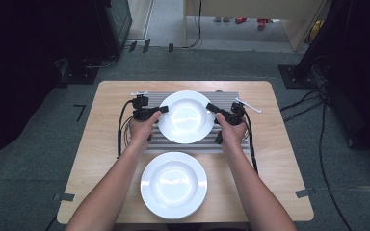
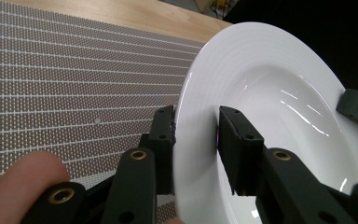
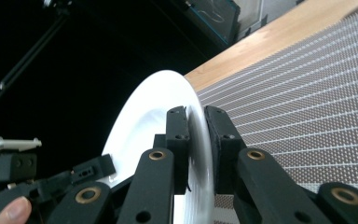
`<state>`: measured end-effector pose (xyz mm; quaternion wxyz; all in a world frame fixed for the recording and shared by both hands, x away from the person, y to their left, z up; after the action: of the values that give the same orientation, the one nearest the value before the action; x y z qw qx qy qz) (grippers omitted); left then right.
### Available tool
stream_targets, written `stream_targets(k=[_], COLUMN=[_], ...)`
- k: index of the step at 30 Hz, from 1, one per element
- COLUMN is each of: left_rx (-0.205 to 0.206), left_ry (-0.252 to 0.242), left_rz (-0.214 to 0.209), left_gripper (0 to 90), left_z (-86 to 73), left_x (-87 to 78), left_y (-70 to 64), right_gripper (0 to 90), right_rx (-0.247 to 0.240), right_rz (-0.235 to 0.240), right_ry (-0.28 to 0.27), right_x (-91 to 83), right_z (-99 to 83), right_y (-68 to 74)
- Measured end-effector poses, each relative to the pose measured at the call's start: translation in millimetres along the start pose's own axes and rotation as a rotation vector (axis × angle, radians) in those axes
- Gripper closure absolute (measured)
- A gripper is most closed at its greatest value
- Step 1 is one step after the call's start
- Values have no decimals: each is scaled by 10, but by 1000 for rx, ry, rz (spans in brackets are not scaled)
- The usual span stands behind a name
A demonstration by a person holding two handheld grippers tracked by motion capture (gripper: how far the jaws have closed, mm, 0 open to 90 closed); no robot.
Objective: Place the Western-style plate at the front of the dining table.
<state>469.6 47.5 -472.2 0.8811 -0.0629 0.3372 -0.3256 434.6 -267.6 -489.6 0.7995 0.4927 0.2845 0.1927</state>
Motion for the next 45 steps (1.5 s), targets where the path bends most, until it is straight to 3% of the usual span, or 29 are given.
stream_targets(k=[4, 10, 14, 18, 25, 28, 32, 37, 38, 41, 43, 45], left_rx=[-23, -51, -43, -75, -58, -82, -80, -90, -90, -48, -29, 11], left_ry=[17, 51, 69, 61, 89, 85, 84, 77, 70, 57, 59, 58], left_rz=[7, 12, 22, 20, 37, 19, 46, 26, 19, 33, 34, 39], left_gripper=[686, 679, 685, 696, 696, 700, 690, 685, 644, 576, 535, 498], left_z=[-6, -64, -83, -75, -14, -12, -45, -48, -43, -7, 12, 30], left_x=[104, 232, 279, 309, 421, 460, 505, 490, 483, 421, 372, 284], left_y=[66, 167, 160, 159, 76, 89, 91, 101, 98, 55, 36, 9], right_gripper=[822, 822, 809, 787, 789, 790, 787, 775, 773, 737, 669, 617], right_rx=[38, 58, 58, 33, 69, 66, 54, -7, -17, -48, -110, -219], right_rz=[-9, -36, -60, -90, -111, -113, -122, -136, -135, -147, -186, -234], right_ry=[-16, -11, -3, -22, -65, -72, -64, -73, -74, -69, -82, -97], right_x=[83, 188, 222, 249, 249, 236, 246, 265, 265, 253, 231, 183], right_z=[0, -31, -35, -38, 25, 56, 49, 25, 22, 19, 21, 30], right_y=[-100, -242, -313, -357, -420, -454, -482, -490, -490, -476, -446, -393])
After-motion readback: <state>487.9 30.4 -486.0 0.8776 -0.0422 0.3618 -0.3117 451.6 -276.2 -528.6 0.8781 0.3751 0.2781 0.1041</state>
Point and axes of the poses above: each handheld gripper's, and its own axes: x roughly forward along the jaws, z roughly out of its top, y roughly to its left, the point moved 1 cm from there along x, roughly forward along the jaws, and after that the axes turned 15 degrees about x, right-handed, at the moved point
